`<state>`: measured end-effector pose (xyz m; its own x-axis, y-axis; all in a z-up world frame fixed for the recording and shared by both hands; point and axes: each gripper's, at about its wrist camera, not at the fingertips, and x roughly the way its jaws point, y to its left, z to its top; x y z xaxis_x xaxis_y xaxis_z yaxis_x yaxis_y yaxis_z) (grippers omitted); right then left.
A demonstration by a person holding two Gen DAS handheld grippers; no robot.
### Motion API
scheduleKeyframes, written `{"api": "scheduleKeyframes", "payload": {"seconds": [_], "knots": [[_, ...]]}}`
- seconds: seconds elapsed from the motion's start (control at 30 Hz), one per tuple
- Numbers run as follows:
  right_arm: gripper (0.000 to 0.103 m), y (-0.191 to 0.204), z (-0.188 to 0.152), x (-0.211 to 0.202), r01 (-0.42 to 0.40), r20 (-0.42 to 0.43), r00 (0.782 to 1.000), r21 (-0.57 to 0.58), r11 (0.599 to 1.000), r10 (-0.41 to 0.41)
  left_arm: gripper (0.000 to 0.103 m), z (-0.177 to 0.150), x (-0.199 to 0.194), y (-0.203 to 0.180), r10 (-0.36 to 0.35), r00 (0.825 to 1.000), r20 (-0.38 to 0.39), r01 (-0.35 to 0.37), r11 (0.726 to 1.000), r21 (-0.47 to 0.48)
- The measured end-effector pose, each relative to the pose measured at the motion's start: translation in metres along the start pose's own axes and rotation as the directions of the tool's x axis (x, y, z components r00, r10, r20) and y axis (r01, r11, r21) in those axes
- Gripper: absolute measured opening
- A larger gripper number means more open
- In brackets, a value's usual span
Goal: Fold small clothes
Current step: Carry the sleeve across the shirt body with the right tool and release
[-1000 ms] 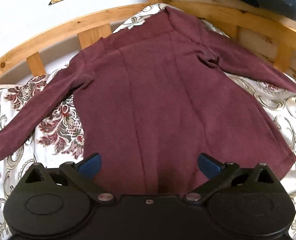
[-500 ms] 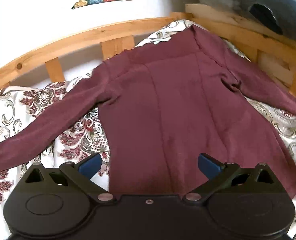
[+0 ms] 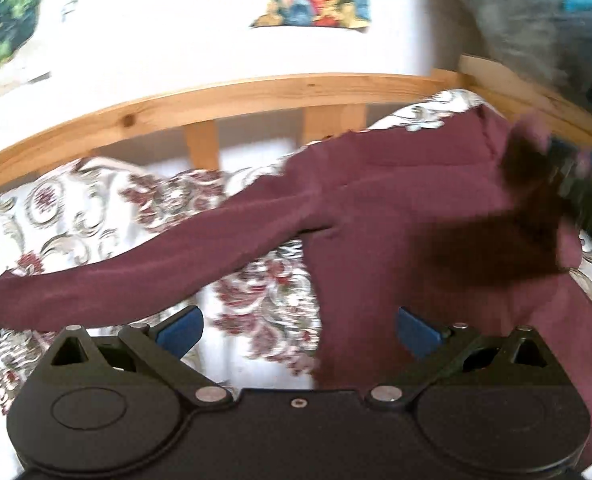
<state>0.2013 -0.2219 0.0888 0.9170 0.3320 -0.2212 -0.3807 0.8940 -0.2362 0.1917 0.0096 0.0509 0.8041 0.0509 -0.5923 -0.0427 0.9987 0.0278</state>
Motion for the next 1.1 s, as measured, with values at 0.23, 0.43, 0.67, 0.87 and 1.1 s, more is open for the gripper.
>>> {"api": "scheduleKeyframes", "payload": {"seconds": [0.23,0.43,0.67,0.87,1.1], "knots": [[0.026,0.053,-0.027,0.007,-0.176,-0.125,0.978,-0.053,0.983,0.168,0.102,-0.005,0.001,0.021,0.050,0.999,-0.014,-0.050,0.999,-0.017],[0.070,0.060,-0.049,0.001,-0.291,-0.239,0.930,-0.012,0.957,0.280,0.102,-0.003,0.007,0.018,0.038,0.999,0.006,-0.038,0.999,-0.030],[0.096,0.026,-0.064,-0.037,-0.249,-0.318,0.916,0.022,0.968,0.243,0.102,-0.006,0.033,-0.004,-0.039,0.999,0.030,0.041,0.997,-0.068],[0.103,-0.007,-0.090,-0.047,-0.031,-0.368,0.928,0.087,0.996,0.061,0.102,-0.029,0.076,-0.036,-0.005,0.997,-0.078,0.008,0.999,0.037],[0.103,-0.027,-0.111,-0.041,0.062,-0.351,0.936,0.112,0.992,-0.019,0.102,-0.054,0.096,-0.048,0.079,0.986,-0.145,-0.056,0.987,0.152]]}}
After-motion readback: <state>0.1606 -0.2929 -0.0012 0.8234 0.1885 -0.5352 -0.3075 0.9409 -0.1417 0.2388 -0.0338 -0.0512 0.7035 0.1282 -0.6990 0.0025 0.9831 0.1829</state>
